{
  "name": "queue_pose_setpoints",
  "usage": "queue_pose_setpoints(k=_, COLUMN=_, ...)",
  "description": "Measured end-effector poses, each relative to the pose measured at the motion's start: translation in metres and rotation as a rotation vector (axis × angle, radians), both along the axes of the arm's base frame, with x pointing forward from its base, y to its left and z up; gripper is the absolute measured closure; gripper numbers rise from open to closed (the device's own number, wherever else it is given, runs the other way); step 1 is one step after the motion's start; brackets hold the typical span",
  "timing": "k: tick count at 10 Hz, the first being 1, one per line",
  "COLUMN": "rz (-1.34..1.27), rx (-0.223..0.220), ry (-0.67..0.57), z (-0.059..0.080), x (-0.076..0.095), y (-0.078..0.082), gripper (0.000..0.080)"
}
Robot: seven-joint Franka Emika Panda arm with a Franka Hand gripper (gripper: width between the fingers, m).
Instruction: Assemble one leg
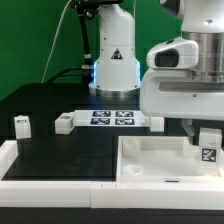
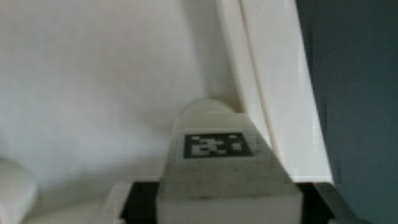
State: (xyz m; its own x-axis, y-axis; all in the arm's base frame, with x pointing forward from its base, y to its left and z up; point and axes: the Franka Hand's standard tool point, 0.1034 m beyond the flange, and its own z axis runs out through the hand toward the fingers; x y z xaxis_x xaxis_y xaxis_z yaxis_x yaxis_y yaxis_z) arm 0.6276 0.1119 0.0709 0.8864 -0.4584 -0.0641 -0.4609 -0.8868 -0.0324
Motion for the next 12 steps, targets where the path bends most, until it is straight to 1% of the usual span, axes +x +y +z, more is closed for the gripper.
queue_pose_setpoints(k=3, rz=-0.242, rx=-0.042, ry=0.007, z=0.001, x=0.002, y=-0.018, gripper=0.0506)
queue_pose_setpoints(k=5, rz=-0.376, rx=-0.075, ry=0.024, z=0.002, x=0.000, y=-0.029, gripper=0.0503)
queue_pose_setpoints(k=6, rz=-0.410, rx=-0.087, ry=0.029, z=0.002, x=-0.001, y=-0.033, gripper=0.0492)
queue_pose_setpoints(k=7, rz=-0.415, rx=-0.082, ry=0.031, z=0.001, x=-0.001, y=-0.031, gripper=0.0492)
queue_pose_setpoints(k=8, rz=-0.412, rx=-0.082, ry=0.031, z=0.001, x=-0.001, y=-0.031, gripper=0.0321)
queue_pose_setpoints(k=9, rz=-0.412, rx=-0.082, ry=0.031, z=0.001, x=-0.001, y=-0.031, gripper=0.0192)
queue_pose_setpoints(k=10, rz=-0.412, rx=-0.082, ry=0.031, z=0.001, x=-0.001, y=-0.031, gripper=0.0192)
queue_pose_setpoints(k=11, rz=-0.412, rx=-0.082, ry=0.031, z=0.001, x=-0.001, y=-0.031, gripper=0.0157)
queue_pose_setpoints(k=12, rz=-0.412, rx=-0.082, ry=0.031, z=0.001, x=-0.001, y=-0.031, gripper=0.0151)
